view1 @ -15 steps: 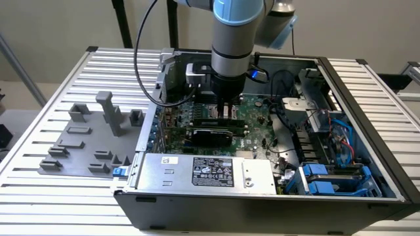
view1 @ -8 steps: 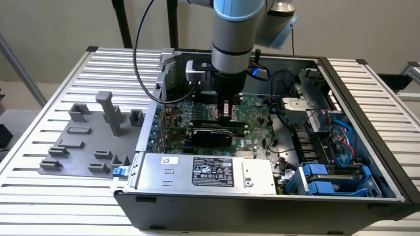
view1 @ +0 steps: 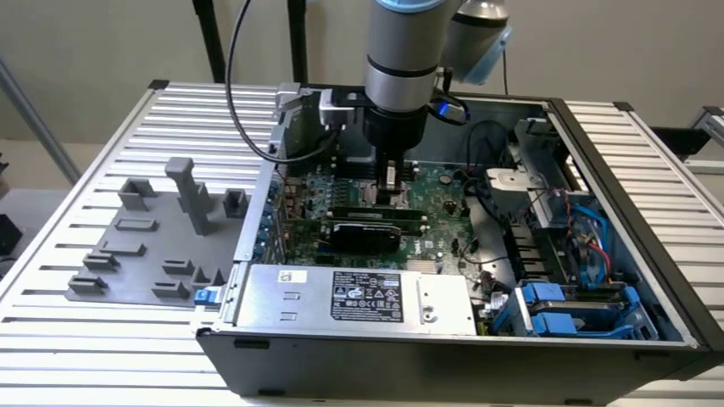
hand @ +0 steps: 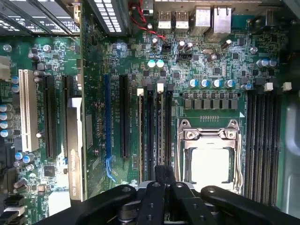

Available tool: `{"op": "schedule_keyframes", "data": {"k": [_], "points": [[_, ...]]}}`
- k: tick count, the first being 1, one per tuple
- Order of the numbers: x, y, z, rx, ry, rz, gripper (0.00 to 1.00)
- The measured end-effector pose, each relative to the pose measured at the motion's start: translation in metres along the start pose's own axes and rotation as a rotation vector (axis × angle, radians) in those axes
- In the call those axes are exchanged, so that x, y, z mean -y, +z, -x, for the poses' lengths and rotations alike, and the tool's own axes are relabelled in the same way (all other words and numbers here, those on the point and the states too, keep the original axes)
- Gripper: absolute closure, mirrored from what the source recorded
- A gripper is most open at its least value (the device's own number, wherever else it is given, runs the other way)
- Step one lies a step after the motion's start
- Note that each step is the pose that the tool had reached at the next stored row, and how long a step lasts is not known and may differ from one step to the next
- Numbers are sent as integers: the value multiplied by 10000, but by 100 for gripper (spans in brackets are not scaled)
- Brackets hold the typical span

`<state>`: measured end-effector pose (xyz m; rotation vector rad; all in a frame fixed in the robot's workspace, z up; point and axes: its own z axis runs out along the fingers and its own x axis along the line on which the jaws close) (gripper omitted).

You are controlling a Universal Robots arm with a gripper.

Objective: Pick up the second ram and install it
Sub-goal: 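Press down the second ram until it locks into place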

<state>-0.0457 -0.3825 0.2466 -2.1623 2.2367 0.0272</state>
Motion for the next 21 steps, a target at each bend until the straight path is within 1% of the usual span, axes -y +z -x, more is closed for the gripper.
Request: {"op": "schedule_keyframes", "data": {"k": [16, 19, 21], "points": [[-1, 0, 0, -3, 1, 2, 100], [-4, 47, 0, -3, 2, 5, 100], [-5, 74, 10, -4, 3, 32, 100]]}}
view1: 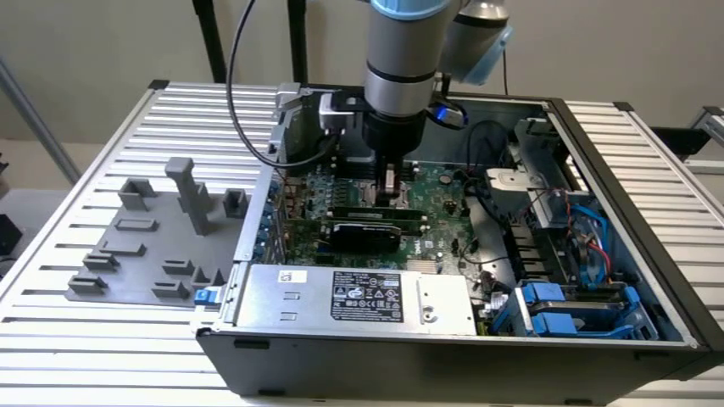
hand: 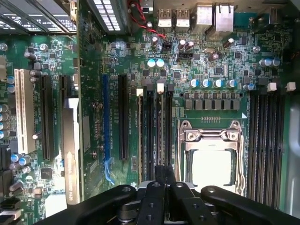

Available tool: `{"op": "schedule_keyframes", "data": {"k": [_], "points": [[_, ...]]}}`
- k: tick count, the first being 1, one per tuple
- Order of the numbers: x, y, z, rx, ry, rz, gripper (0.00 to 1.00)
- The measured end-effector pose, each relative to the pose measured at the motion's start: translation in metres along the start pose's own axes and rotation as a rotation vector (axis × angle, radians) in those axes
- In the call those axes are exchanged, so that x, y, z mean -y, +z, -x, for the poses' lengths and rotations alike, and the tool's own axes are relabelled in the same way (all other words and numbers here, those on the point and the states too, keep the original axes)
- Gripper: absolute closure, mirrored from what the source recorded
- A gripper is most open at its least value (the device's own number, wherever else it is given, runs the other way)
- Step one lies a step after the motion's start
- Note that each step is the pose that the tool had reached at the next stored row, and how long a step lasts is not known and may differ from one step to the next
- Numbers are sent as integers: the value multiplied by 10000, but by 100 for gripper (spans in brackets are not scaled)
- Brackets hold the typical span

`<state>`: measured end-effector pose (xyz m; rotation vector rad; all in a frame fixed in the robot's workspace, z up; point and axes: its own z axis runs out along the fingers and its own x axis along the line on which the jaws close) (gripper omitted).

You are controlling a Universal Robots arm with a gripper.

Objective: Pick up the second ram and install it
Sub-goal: 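Press down the second ram until it locks into place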

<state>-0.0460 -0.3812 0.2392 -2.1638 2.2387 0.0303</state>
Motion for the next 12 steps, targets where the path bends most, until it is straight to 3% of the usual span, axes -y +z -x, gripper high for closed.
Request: {"op": "schedule_keyframes", "data": {"k": [7, 12], "points": [[1, 65, 14, -6, 16, 229, 100], [1, 126, 11, -17, 43, 251, 100]]}}
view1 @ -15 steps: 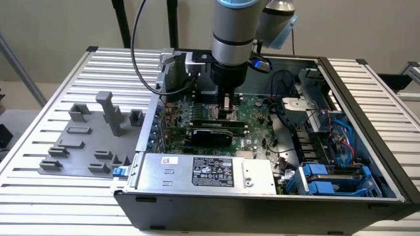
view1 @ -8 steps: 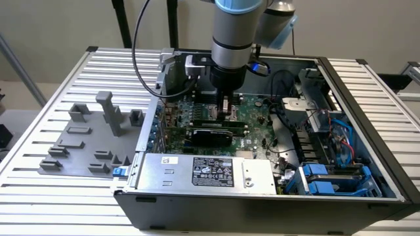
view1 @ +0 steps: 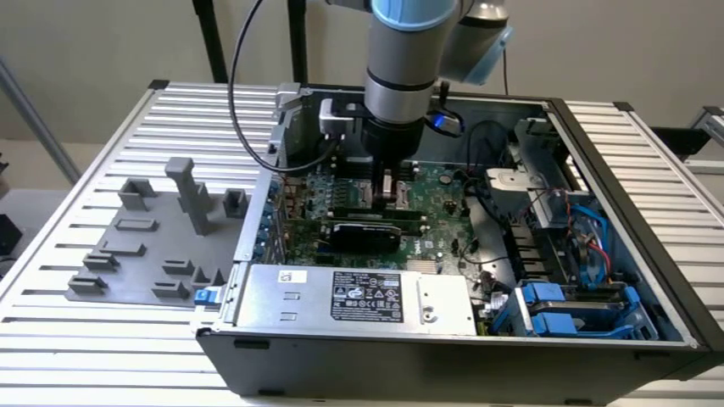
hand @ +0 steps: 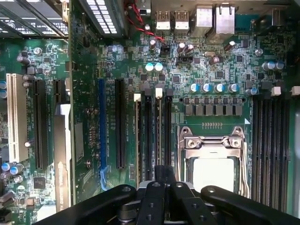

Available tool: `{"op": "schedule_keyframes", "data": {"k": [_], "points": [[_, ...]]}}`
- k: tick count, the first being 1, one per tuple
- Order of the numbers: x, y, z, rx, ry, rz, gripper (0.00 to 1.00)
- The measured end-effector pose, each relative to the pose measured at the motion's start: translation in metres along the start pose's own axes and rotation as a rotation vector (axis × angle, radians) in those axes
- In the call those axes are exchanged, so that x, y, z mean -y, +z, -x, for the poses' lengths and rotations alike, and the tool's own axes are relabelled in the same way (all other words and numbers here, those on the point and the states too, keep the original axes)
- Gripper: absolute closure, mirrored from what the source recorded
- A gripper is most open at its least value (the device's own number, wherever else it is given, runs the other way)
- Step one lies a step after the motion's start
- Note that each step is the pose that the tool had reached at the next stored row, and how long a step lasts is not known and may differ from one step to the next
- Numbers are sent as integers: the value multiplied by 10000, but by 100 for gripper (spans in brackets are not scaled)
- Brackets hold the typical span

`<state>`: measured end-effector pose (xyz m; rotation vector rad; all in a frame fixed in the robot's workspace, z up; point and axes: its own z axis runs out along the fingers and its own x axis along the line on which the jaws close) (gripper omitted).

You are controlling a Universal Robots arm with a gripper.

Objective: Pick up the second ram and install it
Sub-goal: 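Press down the second ram until it locks into place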

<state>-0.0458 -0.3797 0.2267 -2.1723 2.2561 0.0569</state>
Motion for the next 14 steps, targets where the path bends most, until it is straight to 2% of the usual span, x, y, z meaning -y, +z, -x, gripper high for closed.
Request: {"op": "schedule_keyframes", "data": {"k": [3, 4, 6, 8, 14], "points": [[0, 28, -5, -17, 11, 5, 100], [-1, 19, -5, -20, 12, 16, 100], [0, -30, 4, 24, 17, 33, 100], [-1, -79, 4, 9, 18, 47, 100], [0, -80, 4, 8, 17, 49, 100]]}}
